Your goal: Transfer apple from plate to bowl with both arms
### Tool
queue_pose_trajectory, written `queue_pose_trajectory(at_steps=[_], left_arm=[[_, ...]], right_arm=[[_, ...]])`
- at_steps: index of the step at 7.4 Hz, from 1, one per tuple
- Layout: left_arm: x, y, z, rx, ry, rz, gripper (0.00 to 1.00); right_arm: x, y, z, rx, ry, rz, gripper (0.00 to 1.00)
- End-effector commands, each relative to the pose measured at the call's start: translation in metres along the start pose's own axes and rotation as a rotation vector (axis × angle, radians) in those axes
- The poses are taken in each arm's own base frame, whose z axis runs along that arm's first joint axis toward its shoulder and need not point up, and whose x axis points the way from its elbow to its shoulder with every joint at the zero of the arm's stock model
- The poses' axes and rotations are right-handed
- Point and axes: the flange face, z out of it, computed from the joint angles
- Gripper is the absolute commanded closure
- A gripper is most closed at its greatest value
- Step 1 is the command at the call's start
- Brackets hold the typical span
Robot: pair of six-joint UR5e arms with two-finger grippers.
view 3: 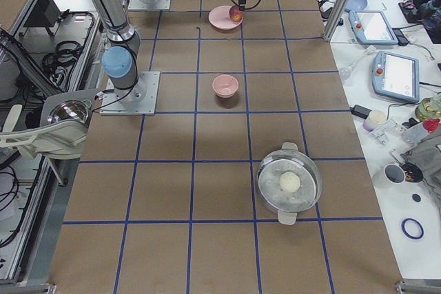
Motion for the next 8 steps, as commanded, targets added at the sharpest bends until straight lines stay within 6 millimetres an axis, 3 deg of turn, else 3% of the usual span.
queue_pose_trajectory(at_steps=[1,8], left_arm=[[0.0011,-0.0001,0.0015,-0.002,0.001,-0.001,0.0],[0.0011,-0.0012,0.0024,-0.004,0.001,-0.001,0.0]], right_arm=[[0.0,-0.0001,-0.0003,0.001,0.0,0.0,0.0],[0.0,0.0003,0.0008,-0.004,0.0,0.0,0.0]])
